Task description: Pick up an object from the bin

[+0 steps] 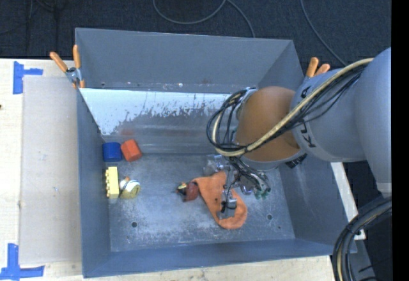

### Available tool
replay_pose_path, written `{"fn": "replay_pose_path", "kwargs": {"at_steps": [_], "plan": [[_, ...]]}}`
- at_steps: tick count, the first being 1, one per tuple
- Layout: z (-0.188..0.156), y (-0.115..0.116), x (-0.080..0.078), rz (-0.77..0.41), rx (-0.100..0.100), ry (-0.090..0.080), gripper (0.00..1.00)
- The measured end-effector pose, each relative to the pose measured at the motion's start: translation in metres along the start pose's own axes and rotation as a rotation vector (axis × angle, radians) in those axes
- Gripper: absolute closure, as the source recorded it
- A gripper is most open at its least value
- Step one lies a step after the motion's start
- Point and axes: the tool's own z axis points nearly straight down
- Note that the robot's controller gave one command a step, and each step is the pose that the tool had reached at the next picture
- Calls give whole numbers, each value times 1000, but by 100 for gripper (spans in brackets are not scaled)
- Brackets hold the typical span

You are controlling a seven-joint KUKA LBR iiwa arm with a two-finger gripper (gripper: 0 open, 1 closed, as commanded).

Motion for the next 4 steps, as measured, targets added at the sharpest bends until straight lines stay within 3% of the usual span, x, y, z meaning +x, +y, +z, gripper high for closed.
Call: {"fn": "replay_pose_path", "kwargs": {"at_steps": [1,2,3,4], "plan": [[1,5,-13,34,1,-3,100],[1,5,-13,34,1,-3,100],[-101,0,-8,36,0,-3,100],[-101,0,-8,36,0,-3,100]]}}
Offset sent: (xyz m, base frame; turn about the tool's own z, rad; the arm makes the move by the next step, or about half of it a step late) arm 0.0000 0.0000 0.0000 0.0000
